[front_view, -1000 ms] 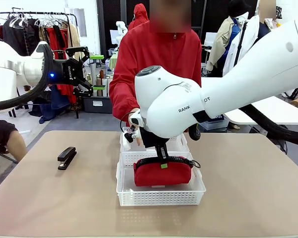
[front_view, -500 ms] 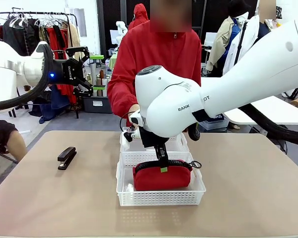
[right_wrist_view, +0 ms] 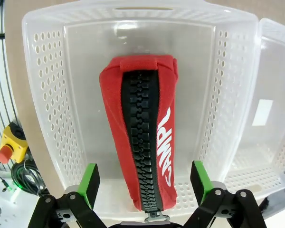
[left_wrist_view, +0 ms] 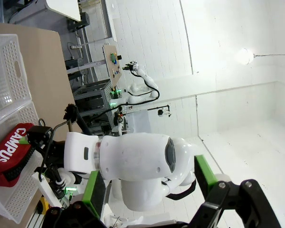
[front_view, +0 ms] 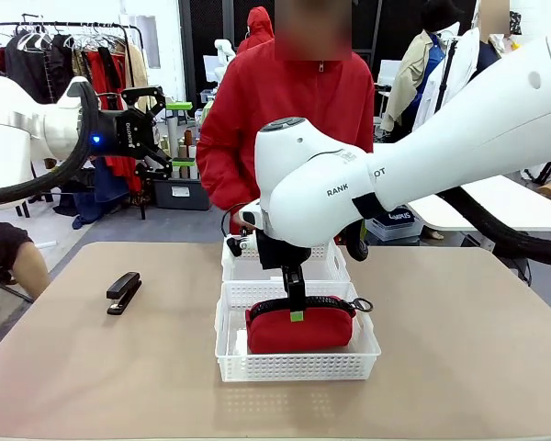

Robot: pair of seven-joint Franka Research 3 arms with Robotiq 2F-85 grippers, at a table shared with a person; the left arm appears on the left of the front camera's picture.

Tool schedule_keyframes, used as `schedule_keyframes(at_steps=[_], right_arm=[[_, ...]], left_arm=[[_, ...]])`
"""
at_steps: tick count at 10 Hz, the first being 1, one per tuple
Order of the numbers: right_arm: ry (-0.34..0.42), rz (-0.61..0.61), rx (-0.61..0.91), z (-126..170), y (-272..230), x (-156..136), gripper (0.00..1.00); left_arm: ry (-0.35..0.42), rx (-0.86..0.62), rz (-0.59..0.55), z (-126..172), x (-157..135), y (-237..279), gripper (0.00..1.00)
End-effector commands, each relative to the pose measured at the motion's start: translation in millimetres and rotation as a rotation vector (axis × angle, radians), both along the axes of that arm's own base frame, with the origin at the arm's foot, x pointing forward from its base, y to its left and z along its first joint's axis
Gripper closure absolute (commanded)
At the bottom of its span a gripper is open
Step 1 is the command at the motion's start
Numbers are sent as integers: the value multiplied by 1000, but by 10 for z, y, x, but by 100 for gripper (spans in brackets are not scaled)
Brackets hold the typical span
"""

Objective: Distribute items into two baskets.
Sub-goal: Place the picked Pencil pouch into the Organizing basket as instructed by the person.

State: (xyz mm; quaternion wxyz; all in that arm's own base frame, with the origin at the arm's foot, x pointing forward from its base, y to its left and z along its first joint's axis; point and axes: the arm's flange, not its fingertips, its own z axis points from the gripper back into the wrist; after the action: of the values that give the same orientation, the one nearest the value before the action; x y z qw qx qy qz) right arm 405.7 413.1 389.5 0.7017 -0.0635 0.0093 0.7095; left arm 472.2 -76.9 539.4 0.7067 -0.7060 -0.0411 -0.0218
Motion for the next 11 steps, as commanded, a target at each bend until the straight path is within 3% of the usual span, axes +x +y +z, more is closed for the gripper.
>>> schedule_keyframes(at_steps=[1, 4, 5, 11], right_arm=[[-5, -10, 53, 95, -59, -1, 0], [9, -25, 92, 243, -135, 64, 0], [-2, -28, 46, 129, -35, 48, 0], [-2, -28, 46, 129, -35, 48, 0]], left_arm=[[2, -5, 2, 29, -6, 10, 0], [2, -5, 2, 29, -6, 10, 0], [2, -5, 2, 29, -6, 10, 0], [2, -5, 2, 29, -6, 10, 0]])
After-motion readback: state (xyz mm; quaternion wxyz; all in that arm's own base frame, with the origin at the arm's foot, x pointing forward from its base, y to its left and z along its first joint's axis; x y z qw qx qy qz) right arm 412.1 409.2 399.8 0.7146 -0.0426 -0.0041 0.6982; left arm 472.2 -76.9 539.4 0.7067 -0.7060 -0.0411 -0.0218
